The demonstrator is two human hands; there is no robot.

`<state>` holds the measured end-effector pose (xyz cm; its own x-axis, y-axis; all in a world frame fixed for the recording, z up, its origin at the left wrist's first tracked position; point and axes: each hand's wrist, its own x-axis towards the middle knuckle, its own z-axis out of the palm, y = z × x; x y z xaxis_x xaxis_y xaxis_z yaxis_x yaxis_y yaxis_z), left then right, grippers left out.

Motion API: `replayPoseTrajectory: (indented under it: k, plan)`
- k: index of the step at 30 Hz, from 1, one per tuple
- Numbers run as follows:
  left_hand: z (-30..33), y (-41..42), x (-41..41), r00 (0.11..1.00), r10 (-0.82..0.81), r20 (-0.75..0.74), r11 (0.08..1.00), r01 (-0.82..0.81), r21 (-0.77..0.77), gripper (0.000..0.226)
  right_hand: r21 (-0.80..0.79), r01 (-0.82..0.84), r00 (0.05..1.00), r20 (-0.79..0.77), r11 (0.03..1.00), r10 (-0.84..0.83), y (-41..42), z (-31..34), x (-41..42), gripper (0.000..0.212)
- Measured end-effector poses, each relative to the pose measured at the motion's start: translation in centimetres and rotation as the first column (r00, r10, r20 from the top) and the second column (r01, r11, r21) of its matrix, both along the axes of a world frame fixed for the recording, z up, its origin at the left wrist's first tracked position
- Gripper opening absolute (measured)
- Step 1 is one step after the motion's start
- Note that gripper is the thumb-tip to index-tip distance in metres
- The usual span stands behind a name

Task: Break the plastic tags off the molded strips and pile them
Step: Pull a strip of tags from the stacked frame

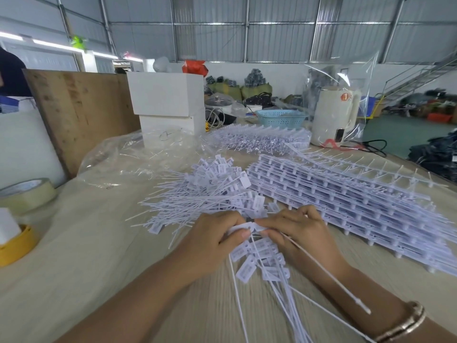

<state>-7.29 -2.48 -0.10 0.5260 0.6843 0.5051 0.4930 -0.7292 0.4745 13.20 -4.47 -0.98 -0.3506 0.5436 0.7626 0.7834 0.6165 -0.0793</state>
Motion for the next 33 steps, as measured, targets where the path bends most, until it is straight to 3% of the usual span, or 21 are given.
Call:
replayPoseTrajectory:
  k: [4, 8, 13, 17, 20, 23, 25, 27, 29, 31, 33]
  plan:
    - [0.0, 0.1, 0.0, 1.0, -0.008, -0.021, 1.0, 0.009, 0.016, 0.019, -0.014, -0.054, 0.994, -0.093, 0.998, 0.052, 0.0, 0.0, -0.3, 0.029]
    - [0.2, -0.2, 0.0, 0.993, -0.064, 0.103, 0.986, 0.078, -0.146, 0.018, -0.024, -0.109, 0.969, -0.225, 0.994, 0.101, 0.1, 0.0, -0.3, 0.037]
    - [0.9, -0.5, -0.3, 0.97, -0.151, 0.19, 0.947, 0.197, -0.252, 0.02, -0.044, -0.184, 0.943, -0.291, 0.982, 0.164, -0.2, 0.2, -1.0, 0.018]
    - [1.7, 0.0, -2.0, 0.898, -0.073, 0.434, 0.914, 0.234, -0.331, 0.02, -0.146, -0.161, 0.863, -0.5, 0.976, 0.067, -0.4, 0.5, 0.9, 0.022]
    - [2.4, 0.9, -3.3, 0.869, -0.033, 0.493, 0.91, 0.23, -0.346, 0.017, -0.212, -0.018, 0.959, -0.281, 0.977, -0.044, -0.5, 0.7, 2.1, 0.023]
    - [1.8, 1.1, -2.8, 0.939, 0.011, 0.344, 0.92, 0.125, -0.371, 0.017, -0.184, 0.068, 0.998, 0.017, 0.981, -0.066, 0.1, 0.3, 1.0, 0.023]
    - [1.0, 0.9, -2.1, 0.972, 0.026, 0.233, 0.92, 0.068, -0.386, 0.021, -0.223, 0.066, 0.992, 0.115, 0.973, -0.04, 0.2, 0.0, 0.4, 0.032]
    - [0.7, 0.8, -1.8, 0.975, 0.042, 0.216, 0.913, 0.051, -0.406, 0.024, -0.31, 0.01, 0.993, 0.118, 0.951, 0.028, 0.1, -0.1, 0.8, 0.043]
    - [0.9, 0.7, -1.8, 0.964, 0.078, 0.254, 0.893, 0.046, -0.449, 0.024, -0.373, -0.059, 0.997, 0.025, 0.926, 0.074, -0.2, 0.0, 1.6, 0.052]
    - [0.9, 0.6, -1.7, 0.97, 0.077, 0.233, 0.893, 0.037, -0.449, 0.025, -0.321, -0.083, 0.995, -0.078, 0.943, 0.061, -0.2, 0.2, 2.0, 0.053]
    - [0.8, 0.2, -1.2, 0.984, 0.037, 0.177, 0.899, 0.045, -0.435, 0.029, -0.235, -0.025, 0.999, -0.047, 0.972, 0.015, -0.4, 0.6, 1.6, 0.05]
